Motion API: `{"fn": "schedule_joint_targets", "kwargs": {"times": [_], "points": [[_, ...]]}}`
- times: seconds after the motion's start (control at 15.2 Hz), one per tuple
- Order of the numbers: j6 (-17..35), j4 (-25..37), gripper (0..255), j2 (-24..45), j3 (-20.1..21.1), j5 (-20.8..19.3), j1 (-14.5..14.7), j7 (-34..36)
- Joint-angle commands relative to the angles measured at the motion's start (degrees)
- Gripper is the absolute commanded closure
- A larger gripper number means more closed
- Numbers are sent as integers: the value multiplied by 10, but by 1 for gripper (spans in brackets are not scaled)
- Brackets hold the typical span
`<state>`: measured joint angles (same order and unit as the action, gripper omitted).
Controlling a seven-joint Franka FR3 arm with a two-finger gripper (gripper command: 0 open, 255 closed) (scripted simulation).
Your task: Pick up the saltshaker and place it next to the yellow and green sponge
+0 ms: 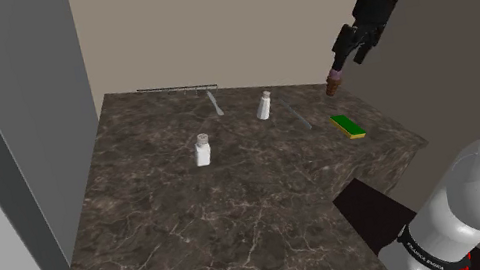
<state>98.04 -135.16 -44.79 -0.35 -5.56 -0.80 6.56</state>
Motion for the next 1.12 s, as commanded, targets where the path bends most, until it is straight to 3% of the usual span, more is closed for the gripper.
{"fn": "schedule_joint_targets", "kwargs": {"times": [0.0, 0.53, 1.06], "points": [[0, 0, 0, 0, 0, 0, 0, 0], [83, 12, 0, 120, 60, 40, 22, 82], [153, 69, 0, 267, 115, 57, 38, 160]]}}
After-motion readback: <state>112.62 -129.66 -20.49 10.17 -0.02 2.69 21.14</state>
